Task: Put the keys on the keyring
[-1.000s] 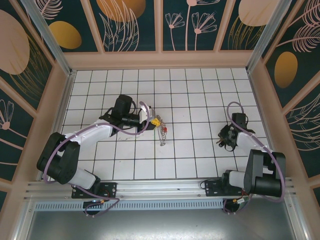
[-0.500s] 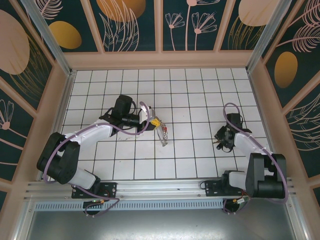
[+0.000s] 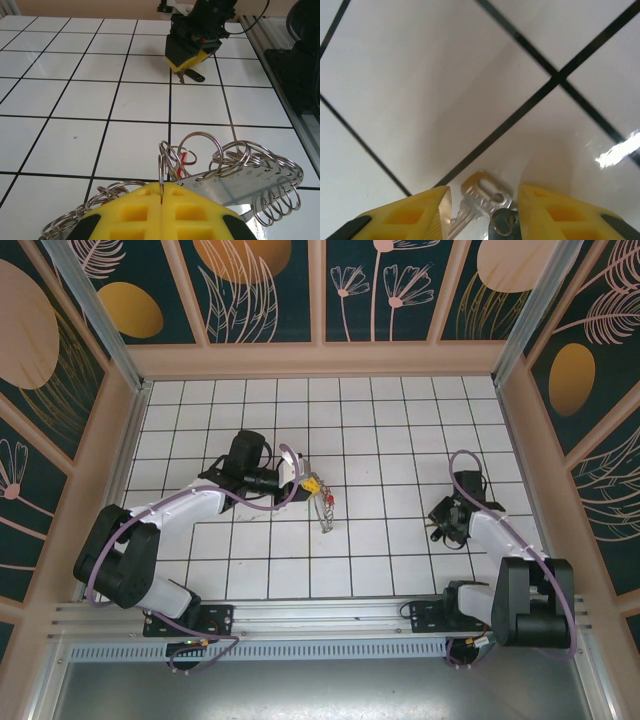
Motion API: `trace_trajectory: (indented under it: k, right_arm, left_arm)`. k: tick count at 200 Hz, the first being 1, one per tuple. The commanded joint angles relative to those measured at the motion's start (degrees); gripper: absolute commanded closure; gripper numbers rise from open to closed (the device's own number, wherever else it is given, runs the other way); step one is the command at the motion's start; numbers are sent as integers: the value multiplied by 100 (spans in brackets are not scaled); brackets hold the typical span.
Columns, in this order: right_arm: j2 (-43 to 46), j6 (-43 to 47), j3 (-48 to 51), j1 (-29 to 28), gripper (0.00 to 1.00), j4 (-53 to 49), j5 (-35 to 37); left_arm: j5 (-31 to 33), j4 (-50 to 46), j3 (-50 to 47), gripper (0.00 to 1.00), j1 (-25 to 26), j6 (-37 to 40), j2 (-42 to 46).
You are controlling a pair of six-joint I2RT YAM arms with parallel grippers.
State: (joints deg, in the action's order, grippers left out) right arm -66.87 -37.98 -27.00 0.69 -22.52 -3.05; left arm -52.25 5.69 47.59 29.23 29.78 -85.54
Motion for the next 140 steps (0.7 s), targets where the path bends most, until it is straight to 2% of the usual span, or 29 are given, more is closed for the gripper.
trace_trajectory:
  k: [1,42,84,140]
  right_arm:
    - [182,-350,146,-182,60,-111,-363]
    - [263,-754,159,-773,60,208,-534]
    - [183,-542,-312,-886,64,-537,522]
    - [-493,-131,-707,-1193,74,-804,532]
  left_arm:
    - [-216,-20,182,100,21,152,54]
    - [-224,-12,188,100,14,143,39]
    - [-224,-18,162,100,19,151,116]
    - [-233,-25,163,100,18,152,81]
